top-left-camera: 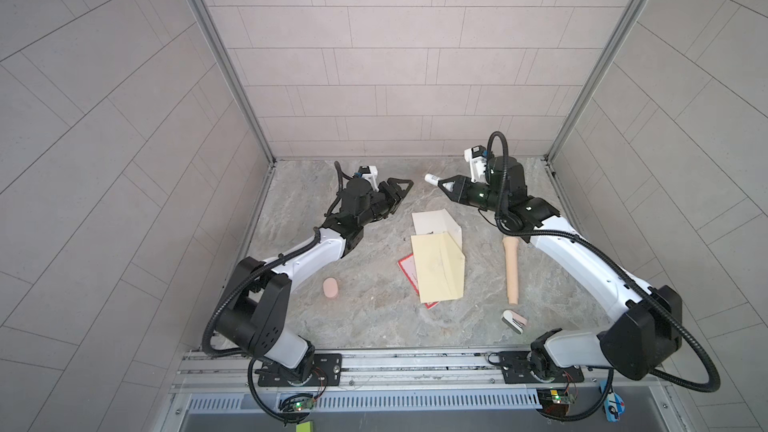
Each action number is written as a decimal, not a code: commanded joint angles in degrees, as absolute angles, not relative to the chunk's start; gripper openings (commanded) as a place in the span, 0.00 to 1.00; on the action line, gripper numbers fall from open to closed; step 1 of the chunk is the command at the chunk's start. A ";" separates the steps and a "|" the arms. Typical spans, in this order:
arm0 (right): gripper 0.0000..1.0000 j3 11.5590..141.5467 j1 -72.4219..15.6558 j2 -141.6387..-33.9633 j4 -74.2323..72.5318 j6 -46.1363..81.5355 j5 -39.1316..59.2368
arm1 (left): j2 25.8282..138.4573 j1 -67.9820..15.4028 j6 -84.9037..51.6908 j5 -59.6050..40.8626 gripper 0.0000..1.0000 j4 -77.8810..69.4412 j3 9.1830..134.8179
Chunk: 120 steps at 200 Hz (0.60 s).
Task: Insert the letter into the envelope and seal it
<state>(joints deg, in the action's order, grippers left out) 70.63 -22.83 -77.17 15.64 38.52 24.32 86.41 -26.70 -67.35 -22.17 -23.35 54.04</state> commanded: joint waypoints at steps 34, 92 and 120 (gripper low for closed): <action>0.00 70.05 -29.39 -78.00 47.88 25.75 16.15 | 89.47 -26.84 -48.25 -22.83 0.58 3.40 58.31; 0.00 72.97 -38.42 -90.61 55.19 23.69 14.57 | 99.64 -29.48 -42.66 -28.27 0.57 11.62 66.06; 0.00 75.23 -38.91 -94.60 55.70 23.76 13.40 | 103.11 -29.88 -43.09 -29.06 0.56 11.52 66.70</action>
<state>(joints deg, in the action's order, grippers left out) 71.88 -38.72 -93.36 52.36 25.06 16.21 100.77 -29.43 -44.93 -27.51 9.19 65.10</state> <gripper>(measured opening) 0.259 0.562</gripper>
